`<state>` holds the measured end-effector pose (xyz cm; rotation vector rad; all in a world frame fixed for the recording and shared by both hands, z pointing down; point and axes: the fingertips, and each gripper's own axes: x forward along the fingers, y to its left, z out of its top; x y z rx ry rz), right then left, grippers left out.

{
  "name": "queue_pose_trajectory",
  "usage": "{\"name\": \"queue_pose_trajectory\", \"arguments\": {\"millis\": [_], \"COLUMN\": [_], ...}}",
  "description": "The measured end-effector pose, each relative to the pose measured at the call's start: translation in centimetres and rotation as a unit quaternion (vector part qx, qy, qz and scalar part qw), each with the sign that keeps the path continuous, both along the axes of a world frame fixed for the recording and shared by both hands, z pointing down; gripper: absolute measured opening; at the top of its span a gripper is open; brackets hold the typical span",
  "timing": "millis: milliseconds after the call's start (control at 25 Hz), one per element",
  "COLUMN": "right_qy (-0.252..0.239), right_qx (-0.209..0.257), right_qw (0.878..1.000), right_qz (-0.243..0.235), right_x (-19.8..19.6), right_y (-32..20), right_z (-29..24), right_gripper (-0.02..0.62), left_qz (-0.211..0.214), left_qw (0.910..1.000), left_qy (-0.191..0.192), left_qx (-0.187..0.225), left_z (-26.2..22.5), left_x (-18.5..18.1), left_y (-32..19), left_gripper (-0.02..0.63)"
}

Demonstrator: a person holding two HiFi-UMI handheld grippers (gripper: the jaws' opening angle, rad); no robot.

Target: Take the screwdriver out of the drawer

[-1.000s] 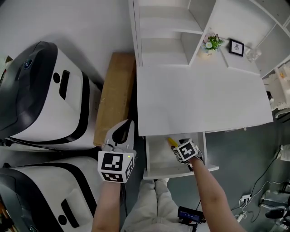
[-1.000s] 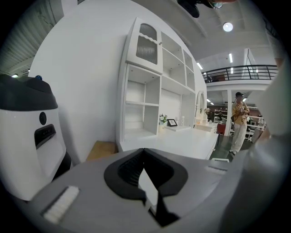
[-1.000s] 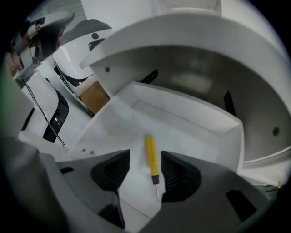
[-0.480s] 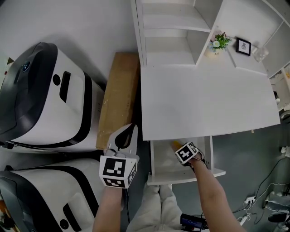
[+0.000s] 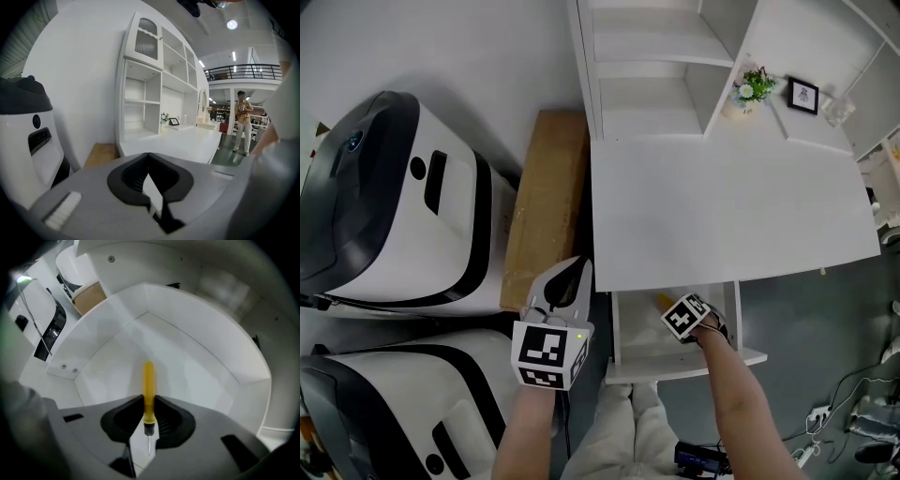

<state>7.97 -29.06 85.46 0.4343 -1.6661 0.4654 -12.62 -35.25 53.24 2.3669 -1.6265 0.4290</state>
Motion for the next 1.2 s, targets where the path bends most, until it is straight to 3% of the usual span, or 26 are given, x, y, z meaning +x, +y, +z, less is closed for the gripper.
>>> {"name": "queue_pose_trajectory", "arguments": {"millis": [440,880,1200], "right_qy": [-0.027,-0.045,-0.046], "right_qx": [0.018,0.044,0.039], "right_qw": [0.999,0.998,0.998], "right_qz": [-0.03,-0.011,-0.016], "right_x": [0.3,1.2,1.7], "right_y": [0.9,-0.4,-0.3], "right_z": [-5.5,-12.0,-16.0], "right_gripper": [0.08,0.08,0.08], "left_qz": [0.004,0.005,0.013], "left_qw": [0.9998,0.9988,0.9968], "left_qy": [0.002,0.007,0.013], "left_qx": [0.018,0.049,0.078], "left_z": [-3.4,-8.0,-11.4], "left_x": [1.0,1.8,2.9], "left_y": [0.4,0.6,0.4], "left_gripper": [0.006,0.006,0.006]}}
